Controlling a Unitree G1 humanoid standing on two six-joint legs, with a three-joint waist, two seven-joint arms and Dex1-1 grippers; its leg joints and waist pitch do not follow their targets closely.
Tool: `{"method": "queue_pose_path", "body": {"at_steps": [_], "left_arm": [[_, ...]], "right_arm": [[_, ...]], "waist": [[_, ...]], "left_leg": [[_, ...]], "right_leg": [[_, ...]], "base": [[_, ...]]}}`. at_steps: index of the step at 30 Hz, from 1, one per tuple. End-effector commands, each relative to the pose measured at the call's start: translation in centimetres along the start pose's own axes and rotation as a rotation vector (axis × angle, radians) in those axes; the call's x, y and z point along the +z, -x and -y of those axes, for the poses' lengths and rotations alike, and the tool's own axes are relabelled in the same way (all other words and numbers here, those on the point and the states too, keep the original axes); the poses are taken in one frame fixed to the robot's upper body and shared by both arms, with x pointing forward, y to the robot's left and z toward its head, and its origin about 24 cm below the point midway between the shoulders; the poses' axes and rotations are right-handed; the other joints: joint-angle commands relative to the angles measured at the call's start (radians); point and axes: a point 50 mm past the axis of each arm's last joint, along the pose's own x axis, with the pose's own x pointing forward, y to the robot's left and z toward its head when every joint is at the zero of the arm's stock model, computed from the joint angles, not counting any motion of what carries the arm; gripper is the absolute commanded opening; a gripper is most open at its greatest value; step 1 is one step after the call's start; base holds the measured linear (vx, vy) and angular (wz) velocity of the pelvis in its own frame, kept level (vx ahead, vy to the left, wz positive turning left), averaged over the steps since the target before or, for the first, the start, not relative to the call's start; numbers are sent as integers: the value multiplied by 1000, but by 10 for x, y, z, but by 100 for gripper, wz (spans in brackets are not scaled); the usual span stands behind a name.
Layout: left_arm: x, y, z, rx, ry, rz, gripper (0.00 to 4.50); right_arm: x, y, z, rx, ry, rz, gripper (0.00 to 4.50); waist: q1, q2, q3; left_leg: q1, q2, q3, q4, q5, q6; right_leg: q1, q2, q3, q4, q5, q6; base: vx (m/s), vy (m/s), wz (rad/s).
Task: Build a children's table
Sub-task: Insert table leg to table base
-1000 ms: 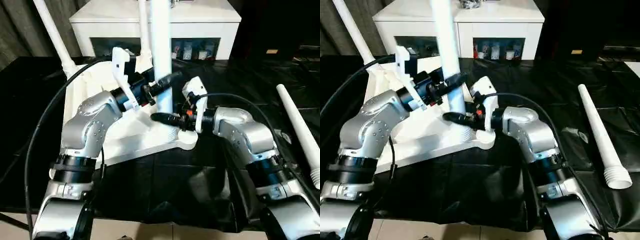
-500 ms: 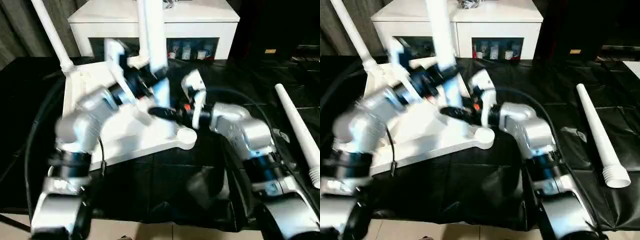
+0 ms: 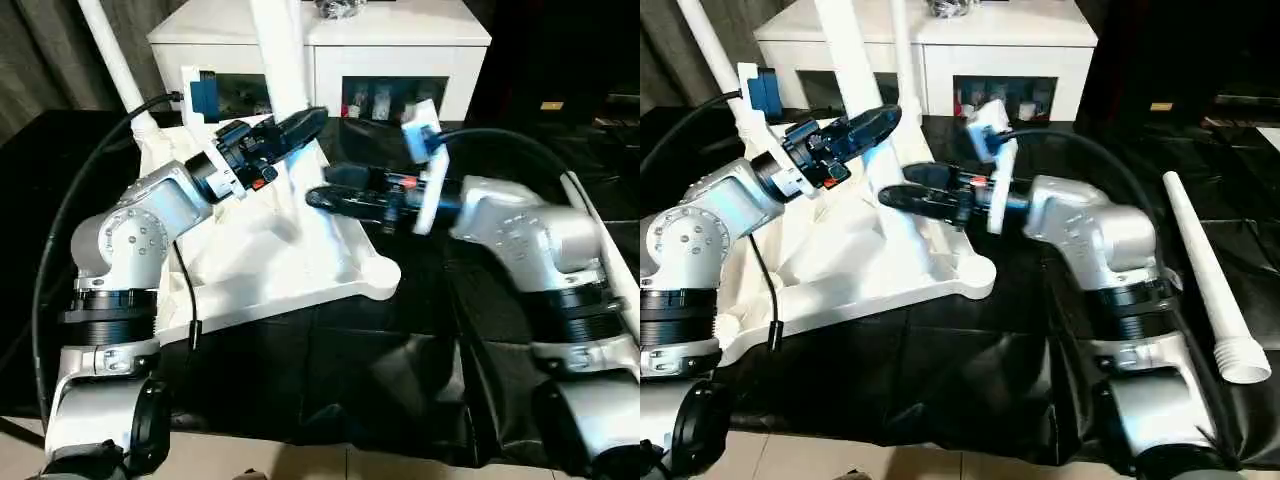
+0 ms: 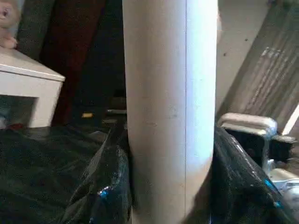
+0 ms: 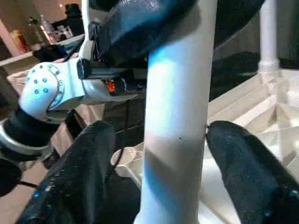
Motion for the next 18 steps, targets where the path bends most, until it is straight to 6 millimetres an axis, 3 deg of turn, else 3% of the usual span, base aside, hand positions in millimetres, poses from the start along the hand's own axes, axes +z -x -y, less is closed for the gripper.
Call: {"method": "queue_pose_path", "body": {"at_steps": [1, 7, 18], "left_arm": [[9, -2, 10, -62, 3, 21, 184], [9, 0, 18, -130, 56, 20, 184], [-1, 4, 30, -262, 7, -105, 184]], "right_arm": [[9, -1, -7, 34, 25, -9, 365], [6, -2, -12, 76, -20, -46, 365], [6, -5, -17, 157, -56, -91, 365]], "waist": [[3, -11, -82], [6, -12, -82], [7, -13, -80]], "left_leg": [[1, 5, 3, -53, -20, 50], [0, 5, 3, -52, -11, 59], [2, 8, 3, -54, -30, 35]], "right_leg": [[78, -42, 44, -48, 52, -261], [77, -41, 44, -49, 50, -258], [74, -43, 46, -51, -2, -236]], "base": [[0, 0, 0], [0, 0, 0], [0, 0, 0]]}}
